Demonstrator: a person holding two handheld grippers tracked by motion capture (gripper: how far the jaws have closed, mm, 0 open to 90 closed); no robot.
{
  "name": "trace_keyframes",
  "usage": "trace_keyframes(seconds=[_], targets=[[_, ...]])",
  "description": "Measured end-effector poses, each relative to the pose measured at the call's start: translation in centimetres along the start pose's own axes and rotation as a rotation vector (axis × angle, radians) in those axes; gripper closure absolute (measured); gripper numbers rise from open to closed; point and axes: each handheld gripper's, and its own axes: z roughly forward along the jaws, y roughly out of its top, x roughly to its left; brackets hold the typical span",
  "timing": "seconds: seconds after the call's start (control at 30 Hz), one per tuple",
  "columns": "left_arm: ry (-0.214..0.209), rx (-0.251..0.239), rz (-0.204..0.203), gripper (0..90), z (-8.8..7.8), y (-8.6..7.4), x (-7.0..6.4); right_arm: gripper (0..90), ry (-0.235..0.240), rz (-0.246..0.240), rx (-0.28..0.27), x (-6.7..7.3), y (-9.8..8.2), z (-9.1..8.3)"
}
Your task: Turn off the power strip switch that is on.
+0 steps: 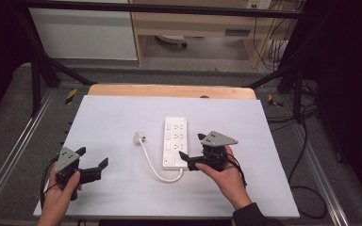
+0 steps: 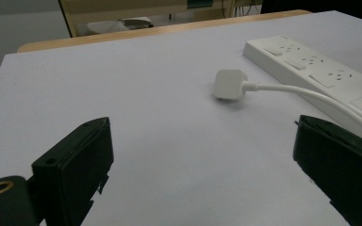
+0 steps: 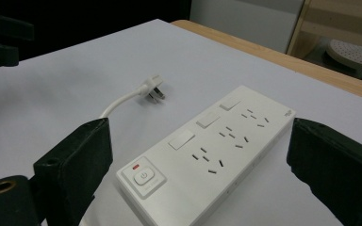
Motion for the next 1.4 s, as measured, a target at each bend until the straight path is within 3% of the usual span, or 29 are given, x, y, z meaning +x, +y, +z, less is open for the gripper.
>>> trace_keyframes(seconds=[0.17, 0.23, 0.27, 0.33, 0.4, 0.43, 0.57, 0.73, 0.83, 1.4], targets=[[-0.006, 0.001, -0.017, 5.9, -0.1, 0.1, -0.2, 20.7, 0.008, -0.018, 0.006, 0.2, 0.6, 0.6], [-0.011, 0.005, -0.004, 5.9, -0.2, 0.1, -0.5, 22.6, 0.014, -0.022, 0.006, 0.3, 0.7, 0.8], [-0.012, 0.003, 0.002, 5.8, -0.2, 0.1, -0.6, 30.0, 0.023, -0.033, -0.005, 0.5, 1.2, 1.1], [-0.02, 0.01, 0.007, 5.9, -0.2, 0.1, -0.8, 34.9, 0.03, -0.052, -0.011, 0.7, 1.6, 1.3], [-0.017, 0.026, 0.015, 6.1, -0.1, 0.0, -0.9, 36.6, 0.032, -0.058, -0.014, 0.8, 1.9, 1.5], [-0.015, 0.034, 0.016, 6.2, -0.1, 0.0, -0.9, 43.4, 0.03, -0.069, -0.02, 0.9, 2.2, 1.8], [-0.016, 0.035, 0.01, 6.3, -0.2, 0.0, -1.0, 48.4, 0.033, -0.066, -0.023, 0.9, 2.7, 2.4], [-0.021, 0.045, 0.01, 6.3, -0.1, 0.0, -1.1, 62.8, 0.024, -0.093, -0.024, 0.9, 3.4, 3.1], [-0.02, 0.056, 0.012, 6.3, 0.0, -0.1, -1.1, 69.5, 0.017, -0.081, -0.031, 0.7, 3.5, 3.6], [-0.027, 0.082, 0.014, 6.4, 0.2, -0.3, -1.2, 85.4, 0.012, -0.052, -0.018, -0.6, 2.8, 6.1]])
